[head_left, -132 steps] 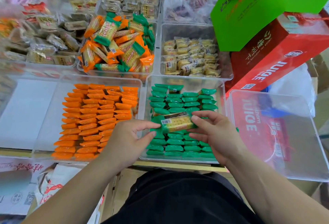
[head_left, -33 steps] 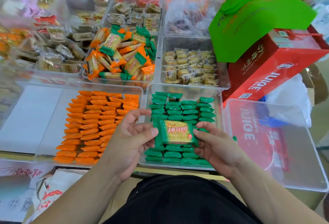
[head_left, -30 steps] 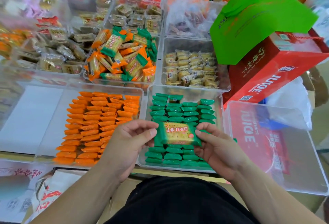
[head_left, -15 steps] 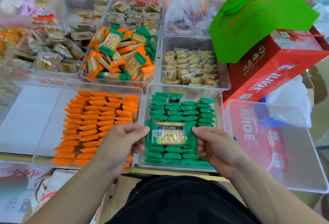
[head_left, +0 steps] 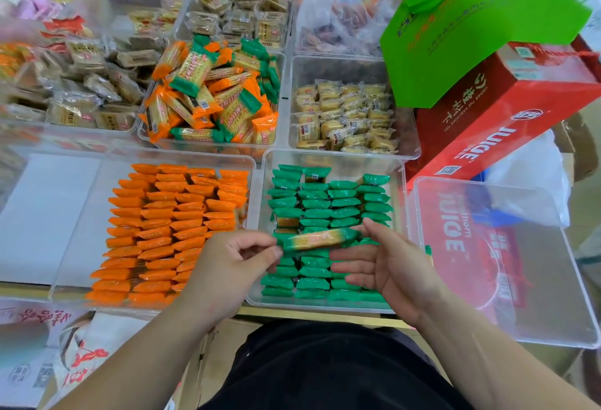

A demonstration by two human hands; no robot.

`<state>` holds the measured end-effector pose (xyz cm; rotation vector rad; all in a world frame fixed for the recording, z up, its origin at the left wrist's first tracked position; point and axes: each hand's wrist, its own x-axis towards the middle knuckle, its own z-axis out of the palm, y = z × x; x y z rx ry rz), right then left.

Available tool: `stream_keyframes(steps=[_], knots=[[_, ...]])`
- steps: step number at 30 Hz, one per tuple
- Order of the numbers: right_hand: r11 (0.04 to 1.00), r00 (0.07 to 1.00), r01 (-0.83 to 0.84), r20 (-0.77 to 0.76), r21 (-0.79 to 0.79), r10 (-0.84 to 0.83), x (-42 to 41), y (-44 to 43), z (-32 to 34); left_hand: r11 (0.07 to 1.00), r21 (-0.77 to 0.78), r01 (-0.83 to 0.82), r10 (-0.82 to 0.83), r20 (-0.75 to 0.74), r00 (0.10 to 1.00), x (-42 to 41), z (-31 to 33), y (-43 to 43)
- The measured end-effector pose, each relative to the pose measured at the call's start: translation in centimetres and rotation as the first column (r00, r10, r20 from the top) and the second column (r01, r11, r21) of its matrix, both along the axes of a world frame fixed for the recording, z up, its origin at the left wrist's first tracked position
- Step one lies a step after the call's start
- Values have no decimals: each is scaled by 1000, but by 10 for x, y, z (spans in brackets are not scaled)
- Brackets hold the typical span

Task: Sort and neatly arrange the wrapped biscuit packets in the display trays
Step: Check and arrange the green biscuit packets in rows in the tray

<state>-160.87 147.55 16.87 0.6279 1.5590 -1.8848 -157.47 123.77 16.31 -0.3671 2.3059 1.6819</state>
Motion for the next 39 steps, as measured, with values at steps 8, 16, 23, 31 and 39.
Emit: stream_keyframes(steps=[8, 16, 23, 31, 39], knots=[[970, 986, 103, -150, 222, -70, -20, -4, -42, 809, -534, 247, -384, -161, 909, -49, -49, -2], [940, 973, 112, -229, 323, -37, -26, 5, -70, 174, -944, 281, -620, 117, 776, -112, -86, 5], [914, 951, 140, -307, 382, -17, -21, 11, -77, 85, -938, 335, -637, 208, 742, -127, -99, 23], [839, 856, -28, -421, 543, 301, -30, -5, -75, 337, -880, 335, -533, 115, 838, -137, -84, 8], [626, 547, -70, -495, 777, 675, -50, -41, -78, 843, -537, -7, -90, -154, 984, -126, -41, -20]])
